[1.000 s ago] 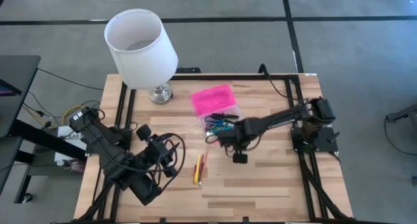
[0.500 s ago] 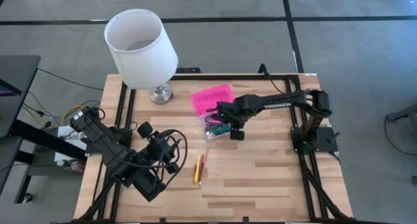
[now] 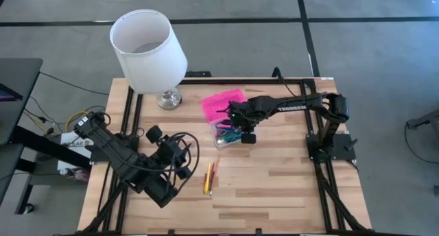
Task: Pick & place school supplies into a supply box
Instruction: Put the pink pencil into the pink supply box, then put the left red crayon into the pink supply box
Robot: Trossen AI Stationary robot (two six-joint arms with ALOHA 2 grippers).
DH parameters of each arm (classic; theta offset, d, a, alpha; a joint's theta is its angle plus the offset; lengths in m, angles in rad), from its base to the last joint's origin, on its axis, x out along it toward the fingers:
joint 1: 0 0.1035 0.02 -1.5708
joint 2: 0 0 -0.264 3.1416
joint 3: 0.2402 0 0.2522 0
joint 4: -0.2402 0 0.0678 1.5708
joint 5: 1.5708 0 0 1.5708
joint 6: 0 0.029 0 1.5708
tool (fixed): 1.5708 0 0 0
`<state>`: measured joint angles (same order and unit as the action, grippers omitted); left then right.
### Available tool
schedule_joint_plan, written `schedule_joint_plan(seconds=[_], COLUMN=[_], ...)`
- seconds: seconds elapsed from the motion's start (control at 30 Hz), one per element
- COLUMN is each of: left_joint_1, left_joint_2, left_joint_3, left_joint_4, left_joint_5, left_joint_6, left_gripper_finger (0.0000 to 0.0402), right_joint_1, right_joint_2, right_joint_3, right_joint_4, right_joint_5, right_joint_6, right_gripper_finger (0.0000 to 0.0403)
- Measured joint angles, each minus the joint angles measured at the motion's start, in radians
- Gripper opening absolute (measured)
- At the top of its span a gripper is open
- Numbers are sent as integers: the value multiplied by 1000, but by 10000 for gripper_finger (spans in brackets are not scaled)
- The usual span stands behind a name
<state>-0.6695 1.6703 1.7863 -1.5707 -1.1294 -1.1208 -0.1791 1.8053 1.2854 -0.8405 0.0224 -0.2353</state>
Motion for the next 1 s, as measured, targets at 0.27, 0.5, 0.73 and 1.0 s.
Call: schedule_joint_plan(seconds=[0.27,0.5,0.73,1.0], left_joint_1=[0,29,49,73], left_joint_2=[0,0,0,0], left_joint_3=[0,-2,-89,-274], left_joint_4=[0,9,222,633], left_joint_5=[15,154,246,372], left_joint_6=[-26,-107,-114,11], left_gripper_finger=[154,154,154,154], right_joint_1=[-14,1,69,148], right_joint_2=[0,-81,-260,-453], right_joint_3=[0,0,0,1], right_joint_4=[-15,-18,-10,-15], right_joint_5=[2,-16,-25,-23], right_joint_6=[32,132,134,155], right_gripper_finger=[99,112,111,111])
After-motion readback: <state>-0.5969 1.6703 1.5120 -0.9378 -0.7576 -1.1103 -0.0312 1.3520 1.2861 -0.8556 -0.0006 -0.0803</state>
